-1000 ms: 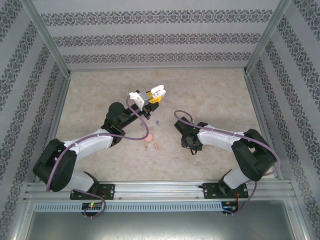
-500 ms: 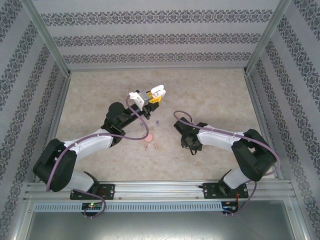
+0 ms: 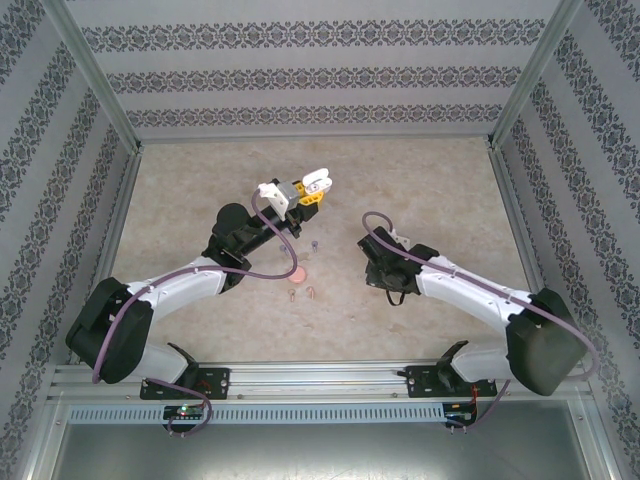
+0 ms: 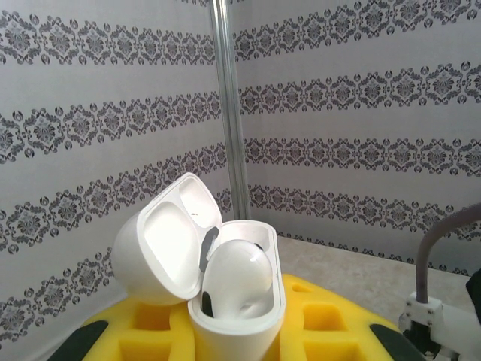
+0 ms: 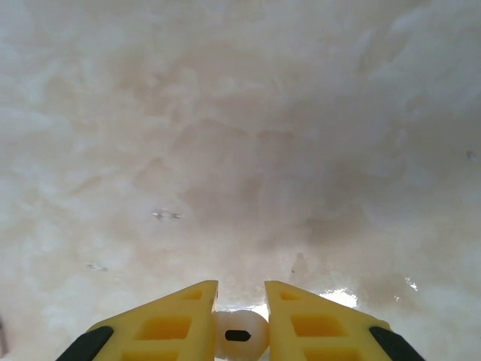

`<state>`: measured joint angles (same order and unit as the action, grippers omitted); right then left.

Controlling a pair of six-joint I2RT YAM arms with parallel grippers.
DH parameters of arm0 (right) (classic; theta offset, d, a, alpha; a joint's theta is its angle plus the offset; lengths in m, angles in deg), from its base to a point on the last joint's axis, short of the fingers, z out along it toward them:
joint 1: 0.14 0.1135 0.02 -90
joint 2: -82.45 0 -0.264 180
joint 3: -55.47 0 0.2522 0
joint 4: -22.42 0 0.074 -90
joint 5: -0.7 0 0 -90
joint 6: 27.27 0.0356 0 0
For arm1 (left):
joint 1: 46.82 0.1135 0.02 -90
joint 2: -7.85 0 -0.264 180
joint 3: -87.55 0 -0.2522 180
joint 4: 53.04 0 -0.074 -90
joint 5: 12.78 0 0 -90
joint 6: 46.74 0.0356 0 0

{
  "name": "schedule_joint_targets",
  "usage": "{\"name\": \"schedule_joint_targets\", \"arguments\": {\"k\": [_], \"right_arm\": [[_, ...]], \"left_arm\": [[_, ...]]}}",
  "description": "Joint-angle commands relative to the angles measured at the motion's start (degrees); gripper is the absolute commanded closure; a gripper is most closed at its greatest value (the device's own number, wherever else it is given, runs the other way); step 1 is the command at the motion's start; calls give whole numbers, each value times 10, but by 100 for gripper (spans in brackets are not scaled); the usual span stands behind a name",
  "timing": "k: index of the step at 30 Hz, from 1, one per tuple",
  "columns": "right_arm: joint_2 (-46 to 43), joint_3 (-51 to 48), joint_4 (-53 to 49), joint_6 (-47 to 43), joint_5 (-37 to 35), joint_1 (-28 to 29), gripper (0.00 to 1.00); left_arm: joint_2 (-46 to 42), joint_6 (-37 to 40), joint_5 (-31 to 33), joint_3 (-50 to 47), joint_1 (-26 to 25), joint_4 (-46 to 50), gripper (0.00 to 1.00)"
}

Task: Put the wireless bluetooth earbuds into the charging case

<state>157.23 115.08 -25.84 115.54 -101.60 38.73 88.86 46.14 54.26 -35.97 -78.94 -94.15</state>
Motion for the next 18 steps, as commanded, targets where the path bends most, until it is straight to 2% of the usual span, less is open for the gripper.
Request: {"name": "schedule_joint_targets", "arguments": {"k": [1,18], "right_arm": [[-7,12,-18,-21,-16,-4,78],[157,-17,76,-18,28,3,78]], "left_arm": [[1,-11,-13,19,6,-22,100],[3,-22,-16,21,5,-19,100]]}}
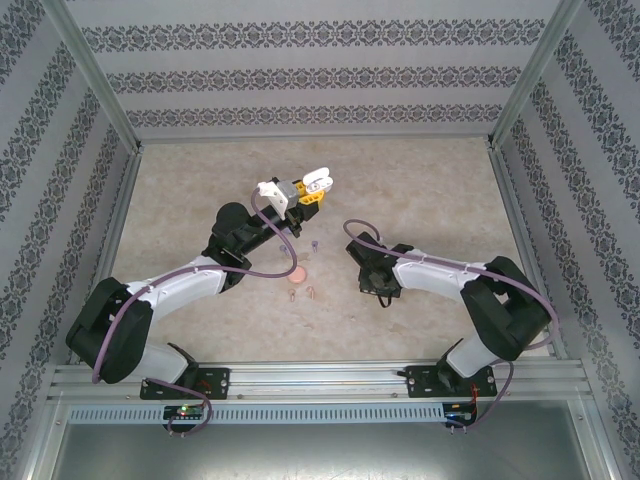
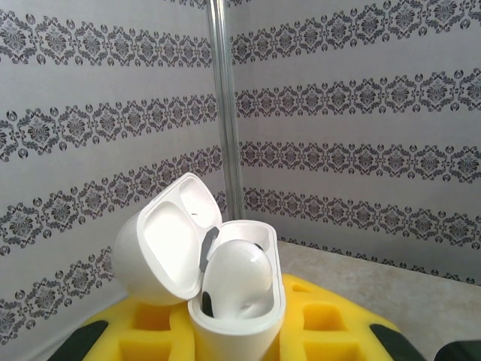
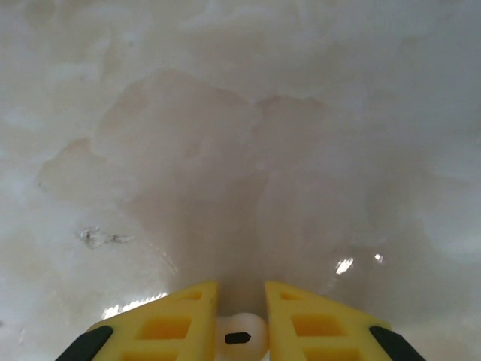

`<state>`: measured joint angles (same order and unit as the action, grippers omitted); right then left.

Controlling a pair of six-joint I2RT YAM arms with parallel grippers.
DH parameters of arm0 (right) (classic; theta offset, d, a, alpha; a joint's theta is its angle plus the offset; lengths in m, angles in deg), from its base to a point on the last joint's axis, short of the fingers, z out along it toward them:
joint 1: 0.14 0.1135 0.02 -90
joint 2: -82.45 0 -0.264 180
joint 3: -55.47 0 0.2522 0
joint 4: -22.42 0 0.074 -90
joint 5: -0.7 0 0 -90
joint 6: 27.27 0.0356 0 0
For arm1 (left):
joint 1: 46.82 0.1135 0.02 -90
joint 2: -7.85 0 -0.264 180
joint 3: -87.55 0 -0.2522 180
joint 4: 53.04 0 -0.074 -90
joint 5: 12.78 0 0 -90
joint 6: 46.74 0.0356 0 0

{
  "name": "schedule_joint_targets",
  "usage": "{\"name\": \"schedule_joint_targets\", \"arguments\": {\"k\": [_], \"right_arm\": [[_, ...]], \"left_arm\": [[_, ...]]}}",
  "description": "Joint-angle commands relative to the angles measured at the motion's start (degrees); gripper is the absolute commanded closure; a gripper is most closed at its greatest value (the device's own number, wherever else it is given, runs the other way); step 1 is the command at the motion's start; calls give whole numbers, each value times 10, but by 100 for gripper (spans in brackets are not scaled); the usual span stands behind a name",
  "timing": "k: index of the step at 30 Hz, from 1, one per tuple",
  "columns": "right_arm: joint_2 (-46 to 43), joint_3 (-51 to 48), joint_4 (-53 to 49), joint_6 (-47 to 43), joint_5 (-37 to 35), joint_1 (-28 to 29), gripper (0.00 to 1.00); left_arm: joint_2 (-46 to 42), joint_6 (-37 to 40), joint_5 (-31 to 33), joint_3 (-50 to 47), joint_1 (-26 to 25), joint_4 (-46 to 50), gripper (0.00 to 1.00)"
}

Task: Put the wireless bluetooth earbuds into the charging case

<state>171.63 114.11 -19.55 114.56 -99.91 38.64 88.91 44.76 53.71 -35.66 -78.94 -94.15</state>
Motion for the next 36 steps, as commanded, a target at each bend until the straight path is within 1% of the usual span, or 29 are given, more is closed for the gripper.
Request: {"name": "schedule_joint_targets", "arguments": {"k": [1,3,5,6,11,14,19,27,36], "right_arm": [[16,-8,15,-7,12,4,77],[17,-9,14,-7,13,5,74],[15,-10,10,-6,12,5,67],[13,-10,8,-6,12,7,66],[0,-10,-5,-2,12,9,60],[-6,-11,-11,-2,15,12,59],[-6,-12,-21,-9,17,16,59],[3,-6,-36,-9,12,16,63],[8,-7,-31,-9,13,16,72]], "left_arm": [[2,-7,-10,18,6,-19,100],[1,-7,-10,18,6,-19,100],[1,-6,-11,19,6,-18,100],[1,-6,-11,19,6,-18,100],[1,-5,-11,20,6,-19,100],[1,-5,-10,18,6,-19,100],[0,-4,-10,17,5,-21,100],[0,-4,-8,15,6,-23,100],[2,-3,-8,16,6,-21,100]]}}
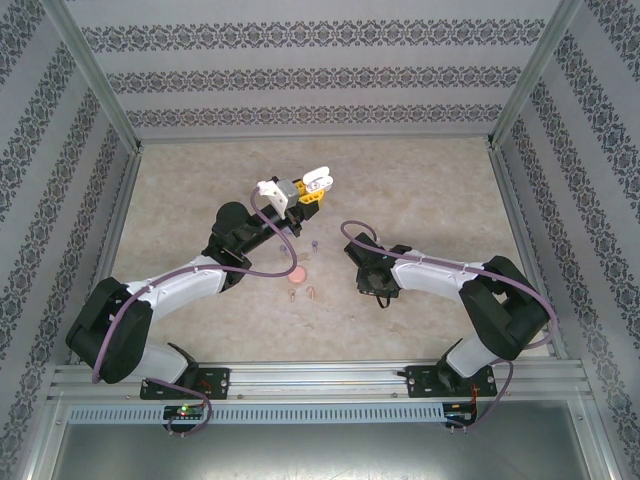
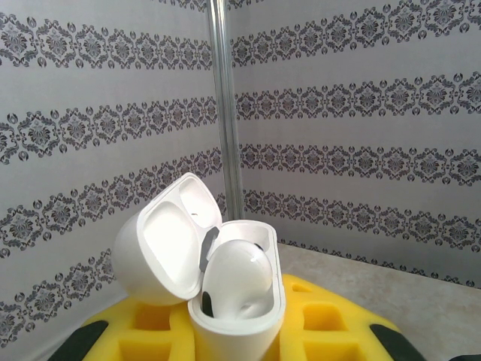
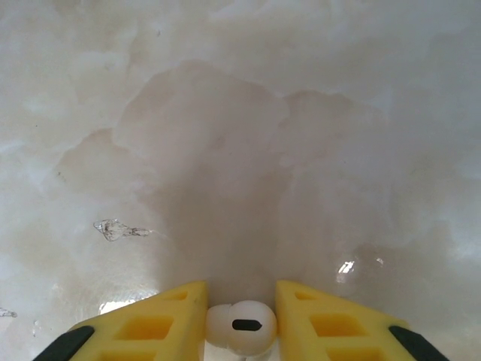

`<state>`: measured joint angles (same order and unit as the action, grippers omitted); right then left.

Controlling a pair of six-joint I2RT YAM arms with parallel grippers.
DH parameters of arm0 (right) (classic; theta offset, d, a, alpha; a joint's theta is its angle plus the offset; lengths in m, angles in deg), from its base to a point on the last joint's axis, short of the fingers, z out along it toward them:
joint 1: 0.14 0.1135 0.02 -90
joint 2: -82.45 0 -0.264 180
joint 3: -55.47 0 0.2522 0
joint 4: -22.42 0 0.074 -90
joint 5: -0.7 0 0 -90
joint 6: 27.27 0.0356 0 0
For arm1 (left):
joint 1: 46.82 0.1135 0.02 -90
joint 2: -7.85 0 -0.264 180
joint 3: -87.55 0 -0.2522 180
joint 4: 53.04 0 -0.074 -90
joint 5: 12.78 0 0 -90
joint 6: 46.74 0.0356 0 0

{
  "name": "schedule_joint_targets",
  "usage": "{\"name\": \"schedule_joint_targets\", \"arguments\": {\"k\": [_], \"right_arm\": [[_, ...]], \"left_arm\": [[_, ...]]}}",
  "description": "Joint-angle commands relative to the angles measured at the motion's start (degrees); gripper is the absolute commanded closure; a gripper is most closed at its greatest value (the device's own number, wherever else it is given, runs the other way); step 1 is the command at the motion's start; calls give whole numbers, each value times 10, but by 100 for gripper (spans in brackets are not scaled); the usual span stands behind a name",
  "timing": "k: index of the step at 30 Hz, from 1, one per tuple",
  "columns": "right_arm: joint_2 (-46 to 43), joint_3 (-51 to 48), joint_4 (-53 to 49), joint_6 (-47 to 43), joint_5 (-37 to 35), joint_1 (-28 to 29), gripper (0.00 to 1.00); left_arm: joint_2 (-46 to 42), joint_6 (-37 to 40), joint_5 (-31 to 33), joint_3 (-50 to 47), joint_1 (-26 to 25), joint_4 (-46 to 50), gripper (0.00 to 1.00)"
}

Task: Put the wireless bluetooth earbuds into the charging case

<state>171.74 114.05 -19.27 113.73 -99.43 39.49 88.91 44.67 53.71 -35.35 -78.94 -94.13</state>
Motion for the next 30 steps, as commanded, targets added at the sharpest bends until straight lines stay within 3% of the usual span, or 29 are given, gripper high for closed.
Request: {"name": "schedule_joint_targets", "arguments": {"k": [1,6,17,30], "right_arm": [[4,-6,-33,0,9,8,74],[-35,-4,-37,0,4,8,80],[-195,75,-60,-51,-21,-8,79],[-241,172,-59,-103,-3,-25,78]], "left_arm": [[1,-2,-8,13,5,-22,100],[0,-4,-10,14,6,-21,100],[-8,-4,-21,27,6,-6,100],[-5,5,-28,28,5,8,100]]}}
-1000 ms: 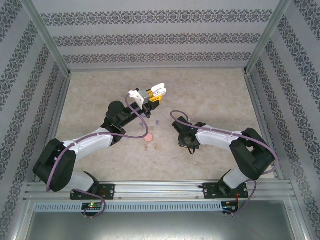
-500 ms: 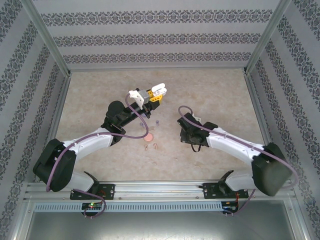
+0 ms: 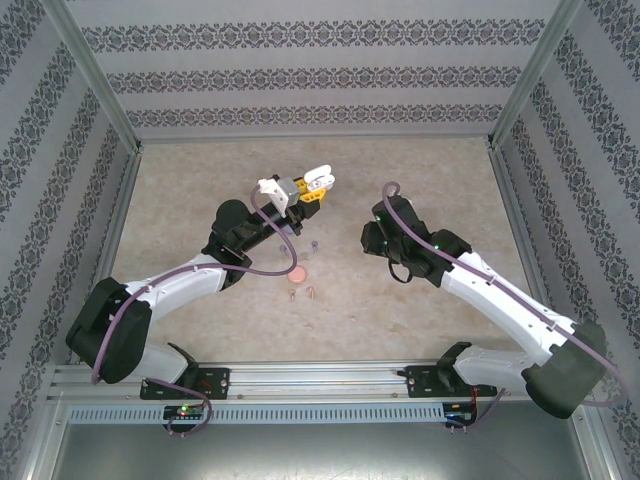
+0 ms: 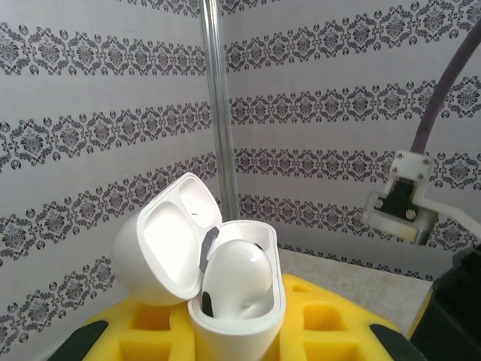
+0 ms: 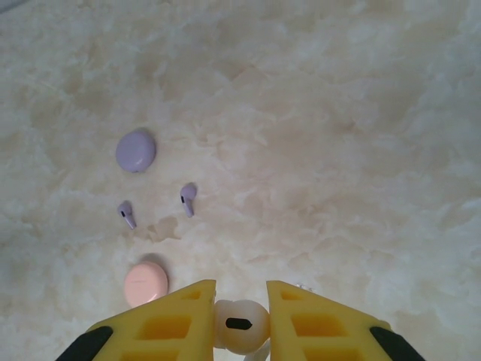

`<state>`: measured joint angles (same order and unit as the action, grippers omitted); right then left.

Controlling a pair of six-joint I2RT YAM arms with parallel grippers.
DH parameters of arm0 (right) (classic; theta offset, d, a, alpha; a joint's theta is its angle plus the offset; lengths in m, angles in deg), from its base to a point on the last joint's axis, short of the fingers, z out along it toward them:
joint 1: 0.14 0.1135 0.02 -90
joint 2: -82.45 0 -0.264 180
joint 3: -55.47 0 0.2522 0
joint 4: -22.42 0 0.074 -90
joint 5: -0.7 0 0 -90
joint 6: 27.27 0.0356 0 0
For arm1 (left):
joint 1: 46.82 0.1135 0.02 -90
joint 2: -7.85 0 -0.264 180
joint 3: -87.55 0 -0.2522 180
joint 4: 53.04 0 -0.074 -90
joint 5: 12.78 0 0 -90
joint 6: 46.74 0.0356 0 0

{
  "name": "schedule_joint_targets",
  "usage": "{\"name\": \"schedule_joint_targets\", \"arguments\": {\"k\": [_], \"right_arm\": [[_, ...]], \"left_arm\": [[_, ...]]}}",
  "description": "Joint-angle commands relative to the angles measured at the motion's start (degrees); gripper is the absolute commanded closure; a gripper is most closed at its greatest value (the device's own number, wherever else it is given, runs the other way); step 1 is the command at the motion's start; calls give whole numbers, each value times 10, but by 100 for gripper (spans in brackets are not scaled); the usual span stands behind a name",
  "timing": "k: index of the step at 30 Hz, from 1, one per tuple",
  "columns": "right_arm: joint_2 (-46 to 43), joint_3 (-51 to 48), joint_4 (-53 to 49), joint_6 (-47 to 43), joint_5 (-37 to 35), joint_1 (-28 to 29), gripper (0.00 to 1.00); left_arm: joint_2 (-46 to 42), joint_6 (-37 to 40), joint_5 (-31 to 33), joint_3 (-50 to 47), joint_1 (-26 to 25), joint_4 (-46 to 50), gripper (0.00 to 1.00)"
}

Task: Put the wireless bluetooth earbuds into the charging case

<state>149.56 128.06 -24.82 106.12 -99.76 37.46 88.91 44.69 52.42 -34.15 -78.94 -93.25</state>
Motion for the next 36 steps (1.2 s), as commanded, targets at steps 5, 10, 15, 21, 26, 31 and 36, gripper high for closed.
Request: {"name": "schedule_joint_targets", "arguments": {"k": [5,10,15,21,26,31,36], "right_arm": [[-32,78,26,-57,6,-12,77],[-28,132,73,-97,17,-15,76],[-9,189,114,-144,36,-15,76],[16,211,159,-189,66,-15,76],[20,196,197,-216,92,-15,76],[19,180,216,-235,101,-13,75],[17,162,224,-240,106,-12,75]], "left_arm": [[0,8,-31,17,5,6,100],[8,14,-53,20,5,16,100],[11,20,-77,28,5,31,100],[18,14,-100,49,4,52,100],[27,3,-114,67,4,60,100],[32,0,-122,80,3,68,100],[36,-5,-121,85,4,63,100]]}}
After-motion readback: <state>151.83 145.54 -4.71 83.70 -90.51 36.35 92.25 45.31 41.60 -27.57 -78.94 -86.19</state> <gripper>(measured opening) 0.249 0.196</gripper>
